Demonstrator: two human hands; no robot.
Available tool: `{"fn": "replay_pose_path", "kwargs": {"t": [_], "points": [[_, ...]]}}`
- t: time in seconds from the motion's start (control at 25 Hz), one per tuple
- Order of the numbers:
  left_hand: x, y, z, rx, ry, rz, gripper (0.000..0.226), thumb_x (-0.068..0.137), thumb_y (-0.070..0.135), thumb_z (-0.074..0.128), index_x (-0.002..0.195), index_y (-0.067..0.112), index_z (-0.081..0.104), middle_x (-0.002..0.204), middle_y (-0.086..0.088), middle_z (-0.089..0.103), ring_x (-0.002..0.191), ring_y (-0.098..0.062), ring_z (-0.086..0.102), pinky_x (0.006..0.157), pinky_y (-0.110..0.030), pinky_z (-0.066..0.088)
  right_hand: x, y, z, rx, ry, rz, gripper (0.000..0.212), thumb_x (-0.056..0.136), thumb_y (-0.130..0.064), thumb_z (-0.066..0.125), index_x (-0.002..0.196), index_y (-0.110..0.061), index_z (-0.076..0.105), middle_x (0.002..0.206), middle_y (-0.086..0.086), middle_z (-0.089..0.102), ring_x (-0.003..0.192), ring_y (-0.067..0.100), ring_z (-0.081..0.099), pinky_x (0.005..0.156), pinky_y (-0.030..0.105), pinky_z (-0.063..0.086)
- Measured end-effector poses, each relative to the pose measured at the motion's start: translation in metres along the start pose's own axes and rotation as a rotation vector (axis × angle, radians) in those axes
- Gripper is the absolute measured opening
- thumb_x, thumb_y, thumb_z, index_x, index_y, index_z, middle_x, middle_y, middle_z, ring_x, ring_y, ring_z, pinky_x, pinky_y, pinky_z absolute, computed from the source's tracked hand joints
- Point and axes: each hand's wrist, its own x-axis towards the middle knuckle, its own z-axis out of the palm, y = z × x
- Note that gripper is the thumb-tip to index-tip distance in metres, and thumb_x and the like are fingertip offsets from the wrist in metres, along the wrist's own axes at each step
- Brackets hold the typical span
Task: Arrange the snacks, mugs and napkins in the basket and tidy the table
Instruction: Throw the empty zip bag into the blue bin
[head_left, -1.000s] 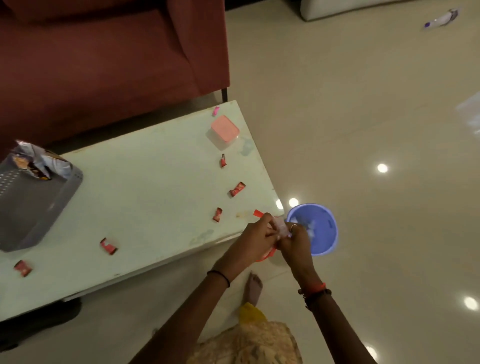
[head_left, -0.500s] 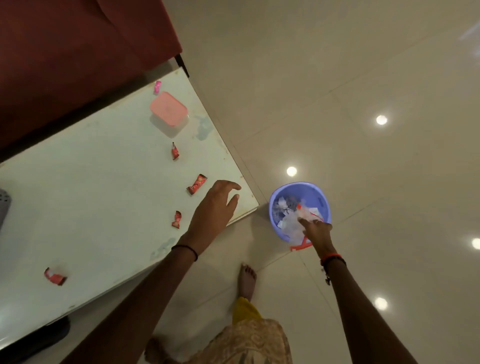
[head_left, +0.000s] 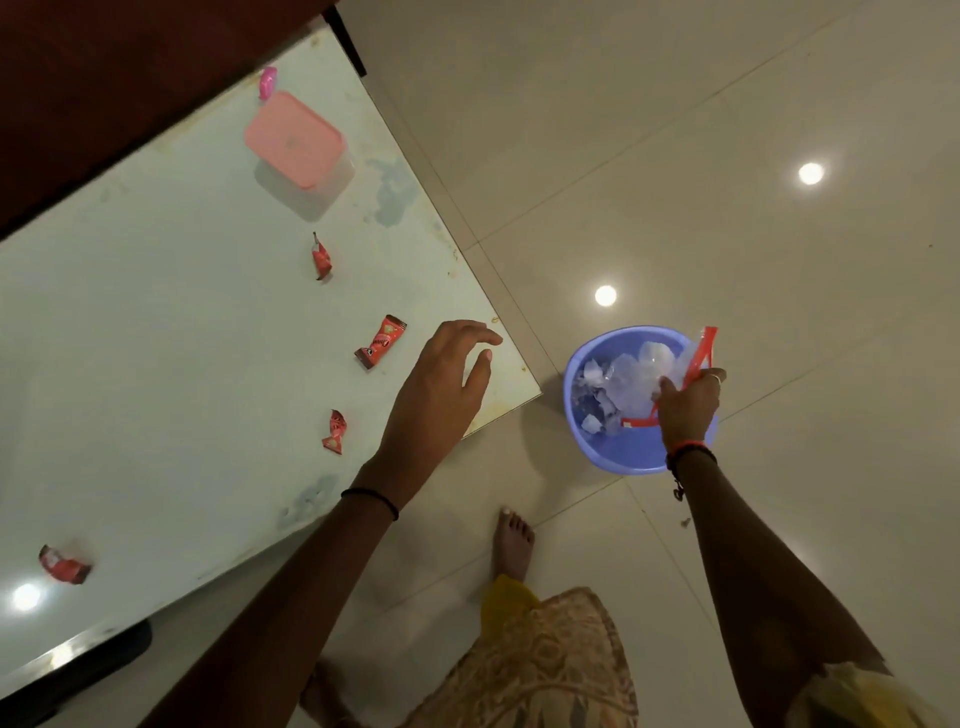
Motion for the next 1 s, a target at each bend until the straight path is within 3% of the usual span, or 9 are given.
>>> {"fn": "replay_pose_path", "kwargs": {"t": [0.08, 0.2, 0.36, 0.44, 0.56, 0.68, 0.8, 0.88, 1.0], "points": [[0.003, -0.005, 0.002, -0.006, 0.003, -0.003, 0.023, 0.093, 0.020, 0.050, 0.114, 0.016, 0.059, 0.128, -0.005, 0.058, 0.118, -0.015, 0.053, 0.091, -0.017, 0.038, 0.005, 0.013, 0.018, -0.137, -0.112, 0.014, 0.034, 0.095, -0.011, 0.049, 0.125, 0.005, 0.045, 0.130, 0.027, 0.051, 0.121, 0.039, 0.052, 0.106, 0.047, 0.039], [0.007, -0.012, -0.001, -0.011, 0.006, -0.017, 0.023, 0.093, 0.020, 0.051, 0.114, 0.016, 0.058, 0.128, -0.005, 0.057, 0.118, -0.015, 0.053, 0.092, -0.018, 0.038, 0.001, 0.027, 0.030, -0.467, -0.385, 0.070, 0.037, 0.102, -0.016, 0.029, 0.132, -0.008, 0.050, 0.131, 0.017, 0.057, 0.124, 0.032, 0.051, 0.114, 0.043, 0.022], [0.003, -0.016, -0.014, -0.008, 0.017, -0.019, 0.023, 0.092, 0.020, 0.052, 0.113, 0.015, 0.059, 0.127, -0.006, 0.058, 0.117, -0.016, 0.053, 0.092, -0.019, 0.040, -0.006, 0.013, 0.029, -0.600, -0.556, 0.113, 0.037, 0.100, -0.016, 0.040, 0.131, 0.002, 0.049, 0.127, 0.022, 0.060, 0.106, 0.027, 0.062, 0.085, 0.032, 0.045], [-0.002, -0.018, -0.022, -0.008, 0.029, -0.014, 0.022, 0.092, 0.019, 0.052, 0.112, 0.015, 0.059, 0.125, -0.006, 0.059, 0.117, -0.016, 0.054, 0.091, -0.014, 0.038, -0.011, 0.001, 0.023, -0.620, -0.605, 0.146, 0.037, 0.096, -0.010, 0.048, 0.129, 0.007, 0.050, 0.128, 0.027, 0.058, 0.102, 0.031, 0.065, 0.083, 0.034, 0.052], [-0.011, -0.021, -0.037, -0.004, 0.052, -0.013, 0.021, 0.092, 0.018, 0.051, 0.112, 0.016, 0.058, 0.125, -0.003, 0.058, 0.117, -0.012, 0.053, 0.086, 0.001, 0.026, -0.017, -0.007, 0.010, -0.742, -0.547, 0.078, 0.026, 0.093, -0.004, 0.048, 0.119, -0.001, 0.052, 0.125, 0.027, 0.060, 0.100, 0.037, 0.061, 0.080, 0.036, 0.048], [-0.023, -0.023, -0.056, -0.052, 0.072, -0.025, 0.020, 0.093, 0.016, 0.050, 0.112, 0.015, 0.057, 0.127, -0.005, 0.056, 0.119, -0.015, 0.052, 0.095, -0.016, 0.042, -0.033, -0.017, 0.000, -0.678, -0.484, 0.102, 0.036, 0.092, -0.001, 0.045, 0.127, 0.005, 0.050, 0.120, 0.029, 0.062, 0.092, 0.033, 0.056, 0.087, 0.039, 0.048], [-0.042, -0.023, -0.082, -0.094, 0.145, -0.031, 0.020, 0.093, 0.015, 0.050, 0.111, 0.014, 0.057, 0.126, -0.004, 0.056, 0.116, -0.017, 0.054, 0.097, -0.025, 0.045, -0.061, -0.040, -0.006, -0.638, -0.452, 0.122, 0.046, 0.092, -0.002, 0.046, 0.137, 0.005, 0.039, 0.126, 0.027, 0.058, 0.105, 0.037, 0.057, 0.069, 0.029, 0.043], [-0.056, -0.024, -0.101, -0.092, 0.198, -0.040, 0.019, 0.093, 0.015, 0.050, 0.110, 0.014, 0.057, 0.126, -0.002, 0.055, 0.116, -0.015, 0.053, 0.094, -0.016, 0.041, -0.087, -0.059, -0.008, -0.624, -0.418, 0.126, 0.046, 0.093, -0.006, 0.047, 0.136, 0.009, 0.040, 0.132, 0.028, 0.053, 0.121, 0.041, 0.052, 0.083, 0.034, 0.047], [-0.085, -0.034, -0.132, -0.110, 0.260, -0.084, 0.020, 0.093, 0.015, 0.049, 0.111, 0.014, 0.057, 0.129, -0.002, 0.052, 0.117, -0.010, 0.051, 0.094, -0.013, 0.038, -0.134, -0.086, -0.008, -0.561, -0.355, 0.067, 0.038, 0.093, -0.008, 0.049, 0.125, 0.012, 0.052, 0.129, 0.029, 0.055, 0.122, 0.040, 0.051, 0.102, 0.043, 0.039]]}}
